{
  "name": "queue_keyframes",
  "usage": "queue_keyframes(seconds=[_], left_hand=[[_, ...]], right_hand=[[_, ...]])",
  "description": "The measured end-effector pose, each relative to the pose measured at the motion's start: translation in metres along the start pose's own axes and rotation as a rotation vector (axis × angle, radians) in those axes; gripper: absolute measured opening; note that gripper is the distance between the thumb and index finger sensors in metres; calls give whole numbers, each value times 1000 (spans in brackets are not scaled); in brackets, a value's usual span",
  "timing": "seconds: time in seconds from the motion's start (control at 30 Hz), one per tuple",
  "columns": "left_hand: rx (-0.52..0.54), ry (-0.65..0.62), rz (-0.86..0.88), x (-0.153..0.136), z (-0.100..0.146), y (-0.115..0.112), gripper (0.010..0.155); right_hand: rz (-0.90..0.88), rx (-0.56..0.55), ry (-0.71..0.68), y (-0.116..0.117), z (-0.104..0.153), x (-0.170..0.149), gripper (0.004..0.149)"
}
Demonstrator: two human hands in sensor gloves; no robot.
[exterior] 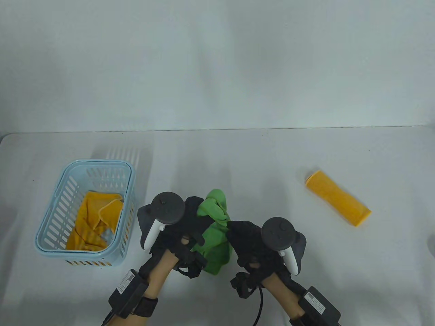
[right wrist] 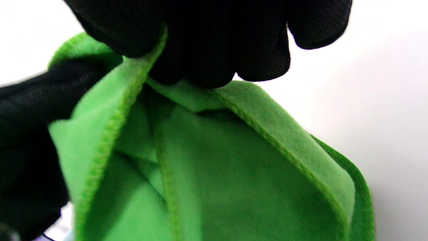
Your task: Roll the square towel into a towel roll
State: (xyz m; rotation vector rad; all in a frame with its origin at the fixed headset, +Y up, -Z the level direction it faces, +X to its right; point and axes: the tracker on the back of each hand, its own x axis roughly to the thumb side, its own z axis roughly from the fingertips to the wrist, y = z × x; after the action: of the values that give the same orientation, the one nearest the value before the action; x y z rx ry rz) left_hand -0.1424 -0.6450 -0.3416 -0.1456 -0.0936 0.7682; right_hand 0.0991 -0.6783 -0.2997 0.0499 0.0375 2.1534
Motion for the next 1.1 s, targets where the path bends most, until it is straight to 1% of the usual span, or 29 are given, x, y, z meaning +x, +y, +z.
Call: queue_keyframes(seconds=[0.17,0.33,0.43,0.5,0.57,0.63,0.73,0.87,0.97,1.1], left_hand=[[-57,35,23,-12,-7,-6,63],[-121,31,-24,-12,-9,-22,68],[-137,26,-41,-10,-9,-27,73],[-139,19,-52,-10,-9,-28,75],[-129,15,-73,-10,-8,-26,78],[-114,7,-87,-10,-7,-22,83],[-88,-1,-73,-10,-6,-15,86],[-49,-10,-65,-11,-4,-3,87],[0,-11,-52,-12,-3,8,86],[13,-31,-11,-15,-3,17,84]], right_hand=[[-22,-50,-14,-8,1,5,39],[-109,-51,-2,-19,-2,6,39],[-164,-59,14,-27,-4,6,38],[-186,-90,9,-35,-4,8,38],[-212,-93,-12,-40,-5,9,38],[-249,-71,-51,-44,-8,9,38],[-263,-63,-43,-48,-11,10,38],[-266,-45,-35,-57,-18,19,38],[-239,-46,-37,-71,-26,39,37],[-157,-54,-47,-90,-37,70,37]])
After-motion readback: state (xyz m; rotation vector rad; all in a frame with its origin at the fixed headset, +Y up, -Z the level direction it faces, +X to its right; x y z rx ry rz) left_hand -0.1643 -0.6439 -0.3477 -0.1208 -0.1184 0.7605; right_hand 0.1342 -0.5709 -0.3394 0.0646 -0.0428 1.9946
